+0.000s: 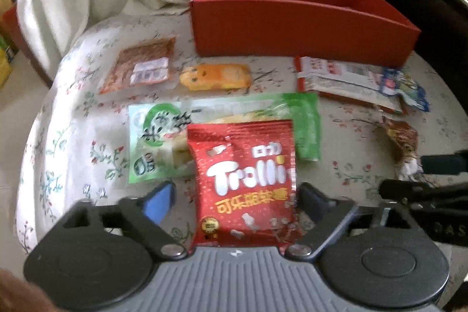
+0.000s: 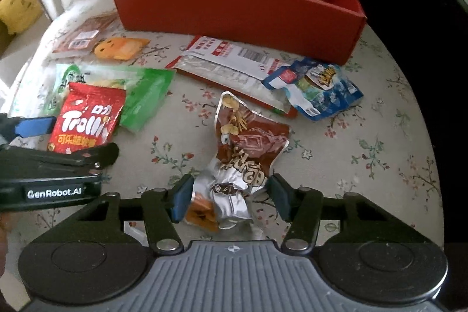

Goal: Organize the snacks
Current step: 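Raise both held packets toward the red box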

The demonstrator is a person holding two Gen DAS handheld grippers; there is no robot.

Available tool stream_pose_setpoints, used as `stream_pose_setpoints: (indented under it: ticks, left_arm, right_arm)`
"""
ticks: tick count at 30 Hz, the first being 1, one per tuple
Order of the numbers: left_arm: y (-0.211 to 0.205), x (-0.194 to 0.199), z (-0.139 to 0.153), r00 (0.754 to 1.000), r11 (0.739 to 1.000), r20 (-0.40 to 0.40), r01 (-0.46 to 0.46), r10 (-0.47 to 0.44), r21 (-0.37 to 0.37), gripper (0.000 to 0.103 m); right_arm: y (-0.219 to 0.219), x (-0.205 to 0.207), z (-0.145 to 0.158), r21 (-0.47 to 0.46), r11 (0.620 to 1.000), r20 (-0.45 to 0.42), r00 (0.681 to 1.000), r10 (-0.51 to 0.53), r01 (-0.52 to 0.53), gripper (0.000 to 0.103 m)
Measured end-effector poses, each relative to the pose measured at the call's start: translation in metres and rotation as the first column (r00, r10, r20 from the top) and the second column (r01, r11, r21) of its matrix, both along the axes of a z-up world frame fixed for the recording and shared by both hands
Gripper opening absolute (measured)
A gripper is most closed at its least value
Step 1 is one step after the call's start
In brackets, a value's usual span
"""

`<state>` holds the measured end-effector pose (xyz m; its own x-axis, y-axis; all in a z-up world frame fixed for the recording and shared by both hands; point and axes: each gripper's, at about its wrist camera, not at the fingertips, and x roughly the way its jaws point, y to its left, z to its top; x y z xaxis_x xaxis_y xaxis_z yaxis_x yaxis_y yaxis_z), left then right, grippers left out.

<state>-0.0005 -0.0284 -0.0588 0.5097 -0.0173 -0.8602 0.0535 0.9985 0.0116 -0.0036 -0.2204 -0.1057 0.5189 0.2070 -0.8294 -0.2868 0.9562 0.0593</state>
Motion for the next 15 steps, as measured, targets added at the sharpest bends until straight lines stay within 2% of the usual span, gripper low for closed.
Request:
stream_pose_setpoints:
  ticks: [1,2,9,15]
  left_arm:
    - [-0.002,-0.002,0.003,1.0,1.0,0.014,0.011,-0.011,0.008,0.058]
    - [-0.004,-0.003,0.005,1.0,1.0,0.021,0.017,-0.017,0.019,0.055]
    - [0.001,-0.001,0.01,1.0,1.0,0.022,0.017,-0.017,-0.016,0.051]
    - [0.003,-0.001,0.026,0.997,0.998,0.075,0.026,-0.022,-0.055,0.05]
  right_arm:
    - [0.001,-0.001,0.0,-0.009,1.0,0.006,1.0,0.0,0.0,0.063]
    - [0.001,-0.002,0.0,-0.012,1.0,0.013,1.0,0.001,-0.001,0.062]
    - [-0.013,0.001,0.004,0.033,0.998,0.021,0.998,-0.053,0.053,0.062]
    - [-0.01,0.001,0.01,0.047,0.998,0.043,0.998,-0.043,0.041,0.062]
